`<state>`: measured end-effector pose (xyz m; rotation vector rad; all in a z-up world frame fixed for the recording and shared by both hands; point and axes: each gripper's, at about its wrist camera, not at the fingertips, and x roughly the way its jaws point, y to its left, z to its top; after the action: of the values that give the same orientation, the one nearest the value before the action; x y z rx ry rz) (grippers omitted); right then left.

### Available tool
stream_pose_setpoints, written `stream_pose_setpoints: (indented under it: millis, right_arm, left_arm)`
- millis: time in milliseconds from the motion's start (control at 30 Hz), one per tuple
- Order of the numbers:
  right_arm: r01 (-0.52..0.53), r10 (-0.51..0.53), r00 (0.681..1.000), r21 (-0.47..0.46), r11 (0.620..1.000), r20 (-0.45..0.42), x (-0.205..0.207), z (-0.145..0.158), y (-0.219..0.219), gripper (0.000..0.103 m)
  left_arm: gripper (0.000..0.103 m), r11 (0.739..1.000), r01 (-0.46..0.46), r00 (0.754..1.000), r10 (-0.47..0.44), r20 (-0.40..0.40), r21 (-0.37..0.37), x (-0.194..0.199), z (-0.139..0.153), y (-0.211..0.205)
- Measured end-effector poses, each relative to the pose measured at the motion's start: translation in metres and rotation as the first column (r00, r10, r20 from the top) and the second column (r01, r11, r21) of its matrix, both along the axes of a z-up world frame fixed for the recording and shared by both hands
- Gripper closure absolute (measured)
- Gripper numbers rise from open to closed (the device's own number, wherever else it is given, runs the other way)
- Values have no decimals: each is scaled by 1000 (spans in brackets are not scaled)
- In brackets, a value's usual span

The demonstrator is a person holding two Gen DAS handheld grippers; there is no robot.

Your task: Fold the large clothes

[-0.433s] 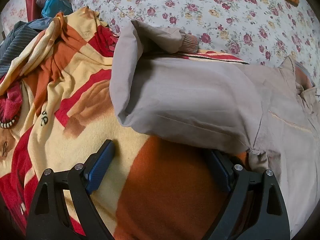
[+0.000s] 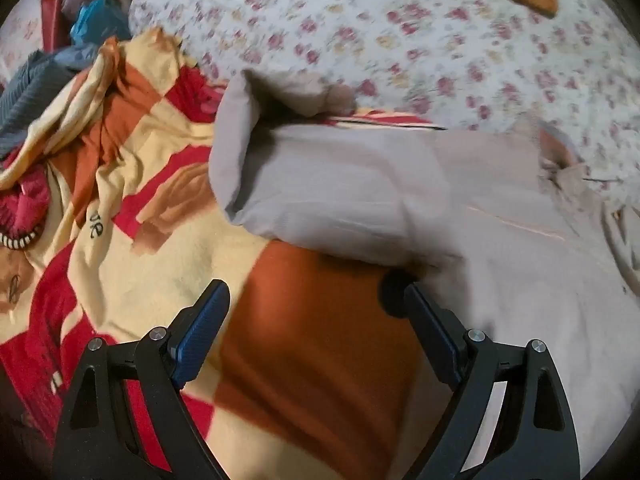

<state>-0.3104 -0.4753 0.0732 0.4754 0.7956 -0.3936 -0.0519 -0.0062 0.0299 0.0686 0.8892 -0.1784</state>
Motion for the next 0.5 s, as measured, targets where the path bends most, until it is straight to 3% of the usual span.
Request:
stream_pose_setpoints:
  millis: [267,400,500]
  right_arm:
    - [-205,205,979,-34,978,-18,-47,62,57,0]
    - [-343,343,939,-3,939,21,-62,85,93,0]
    - [-389,388,920,-4,921,61,-64,88,113,0]
  left_arm:
    - [14,994,73,997,-73,12,-86,-46,24,-7]
    - [14,992,106,994,-104,43,-65,-65,29,-17]
    - [14,992,125,992,-124,40,-34,-73,28,-27]
